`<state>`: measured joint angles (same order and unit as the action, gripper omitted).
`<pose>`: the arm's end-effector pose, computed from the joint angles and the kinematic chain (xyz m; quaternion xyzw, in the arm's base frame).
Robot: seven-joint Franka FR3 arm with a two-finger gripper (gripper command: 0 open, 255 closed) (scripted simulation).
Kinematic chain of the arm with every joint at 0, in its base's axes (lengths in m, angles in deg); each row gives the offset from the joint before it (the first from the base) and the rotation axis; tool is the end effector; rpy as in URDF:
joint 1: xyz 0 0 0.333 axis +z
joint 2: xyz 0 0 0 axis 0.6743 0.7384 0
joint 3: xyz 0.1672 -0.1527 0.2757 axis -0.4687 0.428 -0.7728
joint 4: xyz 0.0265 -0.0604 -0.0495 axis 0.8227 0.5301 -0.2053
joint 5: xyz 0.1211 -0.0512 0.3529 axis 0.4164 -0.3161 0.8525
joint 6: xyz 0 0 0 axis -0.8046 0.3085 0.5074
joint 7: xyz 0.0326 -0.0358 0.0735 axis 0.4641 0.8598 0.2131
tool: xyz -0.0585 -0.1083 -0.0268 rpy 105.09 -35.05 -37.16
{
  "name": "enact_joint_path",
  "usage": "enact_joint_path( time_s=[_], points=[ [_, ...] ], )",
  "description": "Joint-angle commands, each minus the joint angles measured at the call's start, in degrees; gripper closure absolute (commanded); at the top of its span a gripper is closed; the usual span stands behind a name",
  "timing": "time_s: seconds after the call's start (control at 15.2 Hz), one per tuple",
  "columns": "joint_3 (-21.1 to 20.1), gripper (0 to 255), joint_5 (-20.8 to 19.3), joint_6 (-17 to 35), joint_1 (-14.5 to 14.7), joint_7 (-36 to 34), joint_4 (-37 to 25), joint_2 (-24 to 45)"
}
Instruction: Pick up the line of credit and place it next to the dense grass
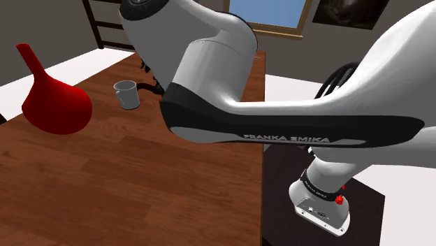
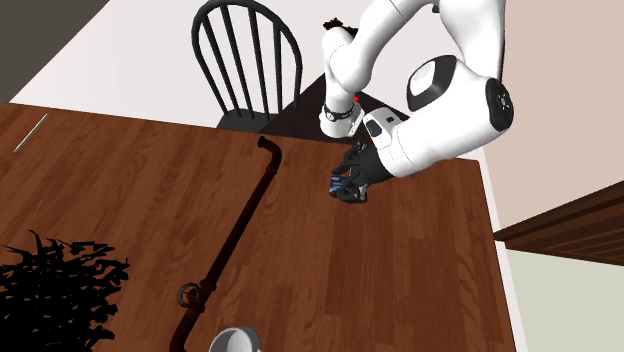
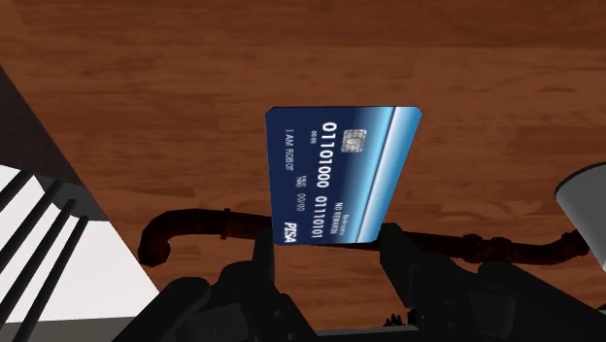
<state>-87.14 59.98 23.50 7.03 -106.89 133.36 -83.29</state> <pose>0.3185 0.3233 0.4974 0.8308 -0.4763 0.2488 0.1448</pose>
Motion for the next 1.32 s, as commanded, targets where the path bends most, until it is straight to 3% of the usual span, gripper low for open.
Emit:
enact_joint_path(
  time_s=[0.0,0.73,1.25],
  points=[
    [1.1,255,-0.3,-1.3,0.3,0.6,-0.9,0.0],
    [4.5,255,-2.1,-7.6,0.1,2.9,-7.4,0.5],
    [8.2,255,-6.3,1.1,-5.6,9.4,-3.8,5.0]
  ],
)
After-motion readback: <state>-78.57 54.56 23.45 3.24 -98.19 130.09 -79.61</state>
